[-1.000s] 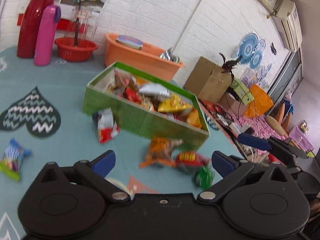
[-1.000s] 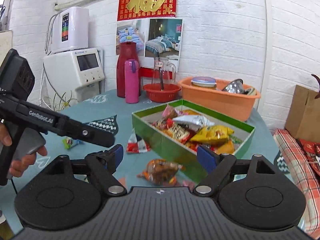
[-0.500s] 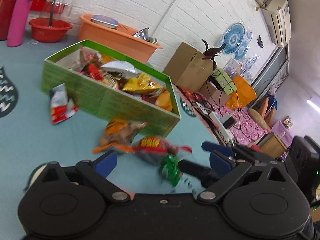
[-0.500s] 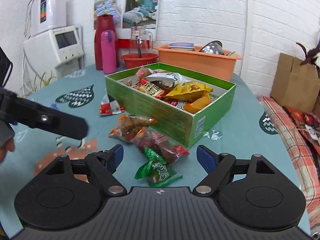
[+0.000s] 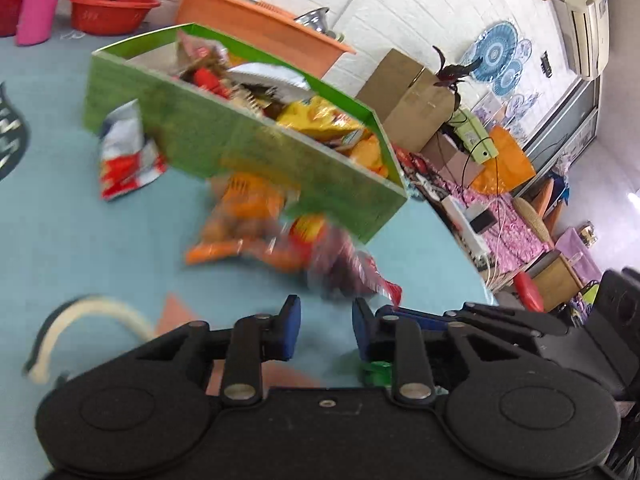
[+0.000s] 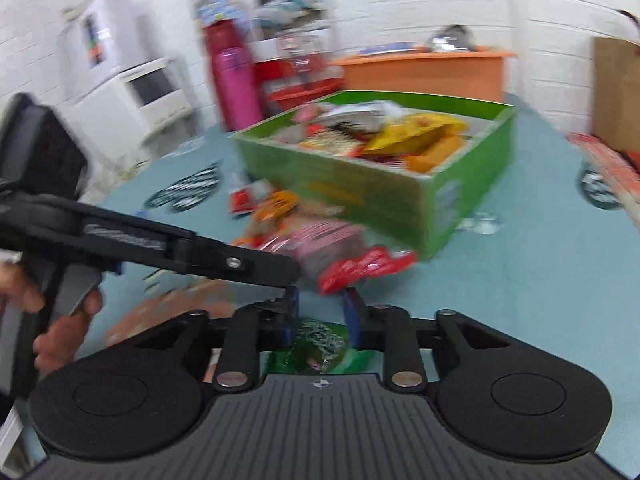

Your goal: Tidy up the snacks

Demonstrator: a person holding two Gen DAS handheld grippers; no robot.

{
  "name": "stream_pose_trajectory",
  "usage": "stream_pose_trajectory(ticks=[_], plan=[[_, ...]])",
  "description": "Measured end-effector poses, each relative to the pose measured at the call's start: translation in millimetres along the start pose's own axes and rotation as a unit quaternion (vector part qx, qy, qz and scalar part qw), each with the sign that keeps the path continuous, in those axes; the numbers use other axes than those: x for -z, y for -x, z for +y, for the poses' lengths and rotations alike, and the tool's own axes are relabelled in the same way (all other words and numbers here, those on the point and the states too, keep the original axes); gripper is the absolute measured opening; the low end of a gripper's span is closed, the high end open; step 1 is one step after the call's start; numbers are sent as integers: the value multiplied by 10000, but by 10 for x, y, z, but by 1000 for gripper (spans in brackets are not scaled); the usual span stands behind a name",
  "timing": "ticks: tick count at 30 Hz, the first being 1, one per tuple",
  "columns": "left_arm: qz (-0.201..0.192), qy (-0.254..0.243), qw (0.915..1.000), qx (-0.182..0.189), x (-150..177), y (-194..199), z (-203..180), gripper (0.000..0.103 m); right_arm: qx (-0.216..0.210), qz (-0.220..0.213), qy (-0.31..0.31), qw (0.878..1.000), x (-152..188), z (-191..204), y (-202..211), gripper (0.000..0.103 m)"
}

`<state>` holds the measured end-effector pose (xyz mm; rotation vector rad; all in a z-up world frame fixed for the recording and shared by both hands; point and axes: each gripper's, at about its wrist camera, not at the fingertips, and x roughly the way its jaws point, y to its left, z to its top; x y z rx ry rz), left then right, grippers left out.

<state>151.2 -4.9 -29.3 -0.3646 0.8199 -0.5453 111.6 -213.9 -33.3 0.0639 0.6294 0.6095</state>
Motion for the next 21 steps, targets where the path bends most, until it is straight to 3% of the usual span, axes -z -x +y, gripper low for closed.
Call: stream_pose_trajectory(ticks=[2,3,4,5,7,10,14,21], plan=[[-6,145,9999,-62,131,162,86,47,-338,84,217,9992,53,179,9,40],[-58,285,9996,-54,172,232,121,60,-350,95,410,9985,80,266,18,41],[-138,449,9989,-6,199,302,160,95,-313,89,578,9978,100,335,32,46],[-246,611,9978,59,220,357,180,103,-256,62,677,9974,114,377,56,51],[-429,693,9965,193,200,414,163,103,-188,16,730,9972,117,401,104,62],[-535,581,9967,203,79,336,39,103,133,-199,716,9971,83,350,189,103],[-693,501,9963,68,-95,78,-130,103,605,-341,872,9938,23,218,143,103],[-617,441,9968,-257,-312,-275,-185,103,758,-180,882,9931,-39,19,-147,103]])
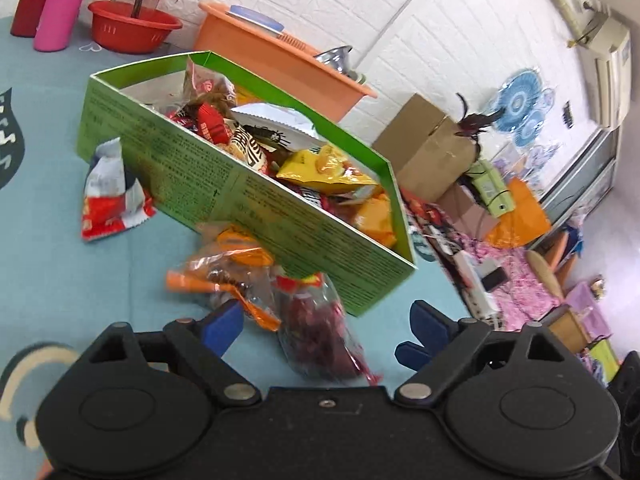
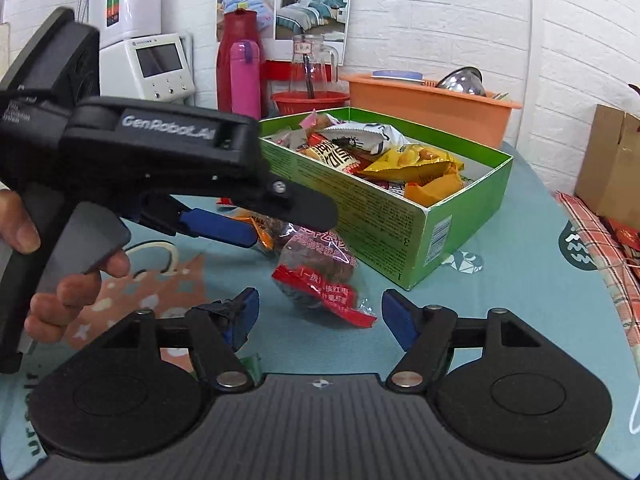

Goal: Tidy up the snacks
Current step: 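Grasp the clear bag of red dates with the left tool while the right tool grasps a red-wrapped snack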

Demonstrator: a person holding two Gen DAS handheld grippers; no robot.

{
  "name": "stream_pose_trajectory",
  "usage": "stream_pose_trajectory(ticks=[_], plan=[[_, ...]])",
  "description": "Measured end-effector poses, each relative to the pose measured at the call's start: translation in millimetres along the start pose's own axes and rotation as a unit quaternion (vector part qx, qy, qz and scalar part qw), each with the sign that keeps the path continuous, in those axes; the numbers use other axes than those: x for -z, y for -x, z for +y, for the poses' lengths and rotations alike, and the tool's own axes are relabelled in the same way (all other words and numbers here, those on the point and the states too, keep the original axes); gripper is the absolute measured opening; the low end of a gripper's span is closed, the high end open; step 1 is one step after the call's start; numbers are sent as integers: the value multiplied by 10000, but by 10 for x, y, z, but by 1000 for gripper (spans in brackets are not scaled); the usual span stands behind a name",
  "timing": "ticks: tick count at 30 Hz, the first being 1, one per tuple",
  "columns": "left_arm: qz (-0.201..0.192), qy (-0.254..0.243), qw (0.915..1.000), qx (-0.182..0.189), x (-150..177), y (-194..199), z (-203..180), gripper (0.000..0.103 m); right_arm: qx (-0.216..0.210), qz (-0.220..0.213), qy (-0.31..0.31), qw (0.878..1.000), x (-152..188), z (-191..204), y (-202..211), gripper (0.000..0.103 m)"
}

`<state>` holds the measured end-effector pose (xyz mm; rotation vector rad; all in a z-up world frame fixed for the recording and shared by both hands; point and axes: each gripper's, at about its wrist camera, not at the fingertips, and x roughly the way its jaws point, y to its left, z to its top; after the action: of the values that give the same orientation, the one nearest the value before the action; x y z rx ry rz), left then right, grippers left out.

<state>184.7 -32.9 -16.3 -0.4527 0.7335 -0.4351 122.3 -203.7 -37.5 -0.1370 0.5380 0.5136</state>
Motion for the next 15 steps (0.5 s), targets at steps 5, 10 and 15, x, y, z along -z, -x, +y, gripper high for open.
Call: stream_pose_trajectory(ticks=[5,10,15], plan=[[429,-160,9989,-4,16,-196,36,63,44,74,133,9999,-17,14,-195,103],[425,-280,9987,-22,70,-177,14,57,287,114,445,9985,33,107,-240,80],[269,-525,9982,91,107,49,-174,57,269,-166,670,9973,66,193,10,69]])
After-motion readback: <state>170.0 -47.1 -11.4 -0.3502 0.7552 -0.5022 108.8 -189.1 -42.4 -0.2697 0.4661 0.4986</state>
